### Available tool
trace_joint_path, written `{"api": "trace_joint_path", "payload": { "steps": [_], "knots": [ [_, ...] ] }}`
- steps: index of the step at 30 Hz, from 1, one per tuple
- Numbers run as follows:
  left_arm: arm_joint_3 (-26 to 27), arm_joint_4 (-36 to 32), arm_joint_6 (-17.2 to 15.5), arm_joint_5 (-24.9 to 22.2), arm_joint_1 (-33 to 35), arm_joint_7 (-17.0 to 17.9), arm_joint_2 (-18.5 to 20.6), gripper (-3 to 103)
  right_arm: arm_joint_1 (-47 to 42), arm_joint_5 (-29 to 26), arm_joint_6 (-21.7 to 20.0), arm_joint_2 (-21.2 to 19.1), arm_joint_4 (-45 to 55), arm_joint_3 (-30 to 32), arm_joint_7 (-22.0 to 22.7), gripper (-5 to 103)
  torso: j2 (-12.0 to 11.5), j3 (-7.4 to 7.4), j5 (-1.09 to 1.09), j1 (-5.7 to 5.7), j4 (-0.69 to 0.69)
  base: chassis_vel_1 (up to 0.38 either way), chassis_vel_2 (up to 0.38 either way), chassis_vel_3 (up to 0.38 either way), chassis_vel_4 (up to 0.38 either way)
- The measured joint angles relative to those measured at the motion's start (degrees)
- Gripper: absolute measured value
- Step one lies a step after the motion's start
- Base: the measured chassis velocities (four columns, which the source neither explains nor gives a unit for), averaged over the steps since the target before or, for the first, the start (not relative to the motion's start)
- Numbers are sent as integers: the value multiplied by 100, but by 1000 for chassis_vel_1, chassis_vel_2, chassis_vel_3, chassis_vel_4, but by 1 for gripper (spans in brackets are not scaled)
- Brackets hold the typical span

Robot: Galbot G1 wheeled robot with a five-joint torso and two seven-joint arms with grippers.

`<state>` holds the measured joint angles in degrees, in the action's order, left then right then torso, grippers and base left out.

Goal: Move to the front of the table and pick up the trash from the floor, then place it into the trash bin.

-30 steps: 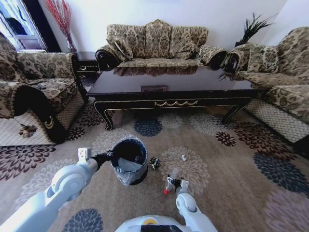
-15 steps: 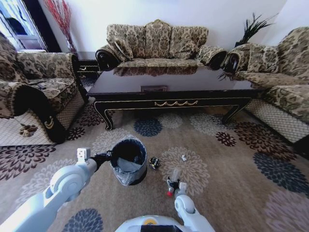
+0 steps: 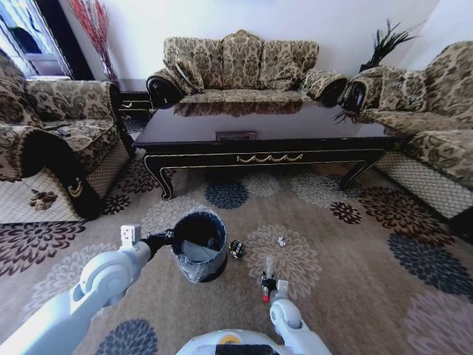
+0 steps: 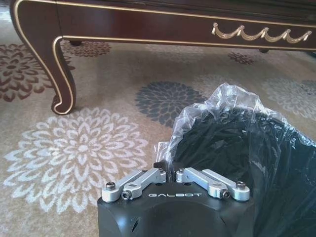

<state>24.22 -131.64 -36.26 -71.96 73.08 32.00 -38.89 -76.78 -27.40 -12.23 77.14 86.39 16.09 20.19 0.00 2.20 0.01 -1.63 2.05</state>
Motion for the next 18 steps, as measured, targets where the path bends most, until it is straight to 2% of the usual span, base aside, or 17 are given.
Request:
{"api": "trace_joint_path", "payload": {
  "steps": [6,18],
  "knots": [
    [-472,71,0,91,-335,8,-14,3,-155,-75,29,-234,595,339,9,26,0,0,0,-1,1,0,0,0,0],
    [-818,196,-25,116,-532,9,-149,3,-483,-465,13,-576,1971,841,86,26,0,0,0,-1,0,0,0,0,0]
  ]
}}
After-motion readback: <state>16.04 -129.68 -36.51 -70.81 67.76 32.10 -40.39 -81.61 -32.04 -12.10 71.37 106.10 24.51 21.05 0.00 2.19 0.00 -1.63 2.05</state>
